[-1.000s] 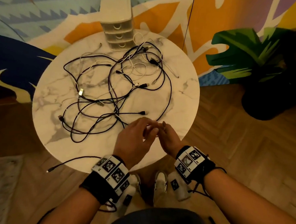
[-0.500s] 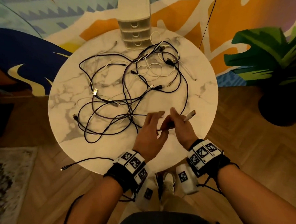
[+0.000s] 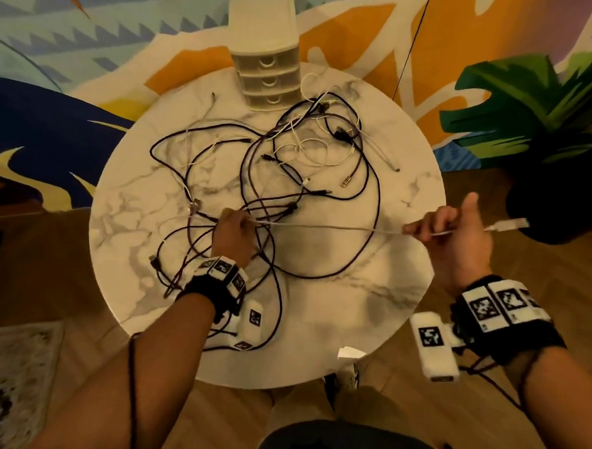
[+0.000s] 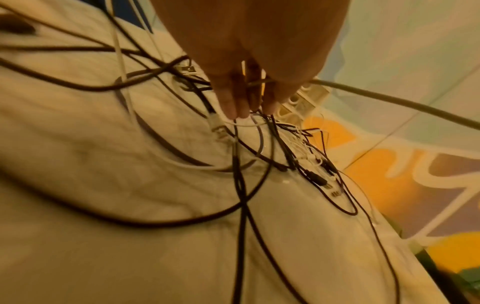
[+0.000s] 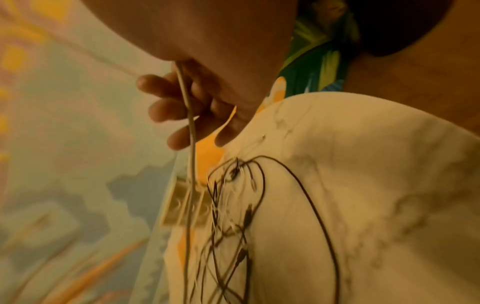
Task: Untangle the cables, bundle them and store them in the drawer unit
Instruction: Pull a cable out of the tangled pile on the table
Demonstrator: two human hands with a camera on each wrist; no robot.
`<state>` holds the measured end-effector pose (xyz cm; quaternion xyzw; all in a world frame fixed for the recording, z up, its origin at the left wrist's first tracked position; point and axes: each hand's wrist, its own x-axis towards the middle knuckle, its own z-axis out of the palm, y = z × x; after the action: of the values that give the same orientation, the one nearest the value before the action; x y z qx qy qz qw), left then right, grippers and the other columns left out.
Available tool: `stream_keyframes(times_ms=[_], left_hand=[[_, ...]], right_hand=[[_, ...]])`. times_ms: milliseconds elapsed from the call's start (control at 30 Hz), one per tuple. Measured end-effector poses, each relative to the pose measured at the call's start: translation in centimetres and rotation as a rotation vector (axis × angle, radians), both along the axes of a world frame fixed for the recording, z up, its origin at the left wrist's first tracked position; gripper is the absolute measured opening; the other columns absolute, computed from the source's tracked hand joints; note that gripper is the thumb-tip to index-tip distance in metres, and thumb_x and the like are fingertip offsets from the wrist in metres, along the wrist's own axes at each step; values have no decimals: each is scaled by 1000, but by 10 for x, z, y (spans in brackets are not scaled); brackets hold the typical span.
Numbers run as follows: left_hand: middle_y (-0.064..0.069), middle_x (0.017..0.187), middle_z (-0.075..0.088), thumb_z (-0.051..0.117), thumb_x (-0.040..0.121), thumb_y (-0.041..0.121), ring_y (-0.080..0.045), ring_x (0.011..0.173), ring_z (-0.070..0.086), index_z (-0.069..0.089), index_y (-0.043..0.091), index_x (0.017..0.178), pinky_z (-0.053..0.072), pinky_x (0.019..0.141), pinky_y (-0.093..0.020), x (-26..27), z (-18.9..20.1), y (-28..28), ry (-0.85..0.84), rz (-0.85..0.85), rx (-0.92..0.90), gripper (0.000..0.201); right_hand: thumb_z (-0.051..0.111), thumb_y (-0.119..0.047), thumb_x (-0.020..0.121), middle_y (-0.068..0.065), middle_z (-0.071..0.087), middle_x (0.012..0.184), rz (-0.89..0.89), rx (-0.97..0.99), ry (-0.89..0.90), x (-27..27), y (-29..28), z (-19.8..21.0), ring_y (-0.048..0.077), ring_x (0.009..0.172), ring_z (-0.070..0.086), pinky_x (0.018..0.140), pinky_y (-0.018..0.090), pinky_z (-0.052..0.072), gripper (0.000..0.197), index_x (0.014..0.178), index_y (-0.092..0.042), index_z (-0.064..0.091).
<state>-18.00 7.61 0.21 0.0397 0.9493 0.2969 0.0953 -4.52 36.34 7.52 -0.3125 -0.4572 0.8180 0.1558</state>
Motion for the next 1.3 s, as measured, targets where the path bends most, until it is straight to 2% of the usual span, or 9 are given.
stream_keyframes(times_ms=[267,467,533,633,800,933,1033,1200,1300], left_hand=[[-20,103,58,43,98,22,-35,98,55,62,-1,102,35,76,-32,-9,14,2,-52,-51,-80,29],[-9,96,59,37,99,32,-28,88,57,59,9,93,47,71,-38,34,65,55,222,-179,-177,33],[-5,100,58,38,99,31,-25,90,57,59,13,95,48,69,-38,50,72,74,238,-281,-250,28],[-2,108,53,39,97,26,-22,98,54,54,17,104,45,68,-35,79,73,95,182,-422,-389,19],[-2,108,51,41,97,27,-24,92,55,51,17,112,43,64,-35,99,49,114,115,-358,-313,20],[-9,113,50,44,97,21,-29,98,56,57,10,112,39,77,-28,75,20,77,-81,-157,-117,23],[-15,105,54,44,97,18,-34,93,56,59,3,103,41,77,-34,49,23,49,11,21,-138,22],[-11,102,55,40,91,21,-31,92,55,59,12,95,45,69,-37,88,36,73,169,-265,-282,21],[-6,117,51,43,95,25,-26,104,53,56,16,119,46,79,-36,107,26,77,69,-309,-287,29]], right_hand=[[21,-44,102,-2,41,39,-266,112,39,7,17,5,19,47,55,75,37,47,59,52,-16,37],[23,-46,97,5,56,51,501,563,54,-1,-46,14,25,57,57,65,29,46,63,51,-15,55],[24,-59,93,10,61,59,767,552,-64,-2,-62,2,20,51,54,57,28,44,70,68,-10,67],[26,-58,92,12,63,70,813,470,-222,-14,-64,-15,16,47,50,47,25,42,61,97,-14,68],[38,-36,100,6,53,54,814,395,-339,-31,-30,-32,18,50,45,47,28,37,48,72,-4,62],[34,-31,102,6,50,49,630,315,-206,-30,-6,-35,13,44,42,42,22,33,52,78,-4,72],[26,-42,101,4,52,55,566,176,-143,-31,8,-28,9,42,38,41,22,30,54,96,-10,69],[25,-49,99,3,54,63,894,122,-228,-32,-35,-28,9,43,29,42,20,24,49,115,-22,62],[29,-35,102,3,53,60,925,122,-251,-41,-53,-31,7,41,31,41,20,23,46,104,-11,67]])
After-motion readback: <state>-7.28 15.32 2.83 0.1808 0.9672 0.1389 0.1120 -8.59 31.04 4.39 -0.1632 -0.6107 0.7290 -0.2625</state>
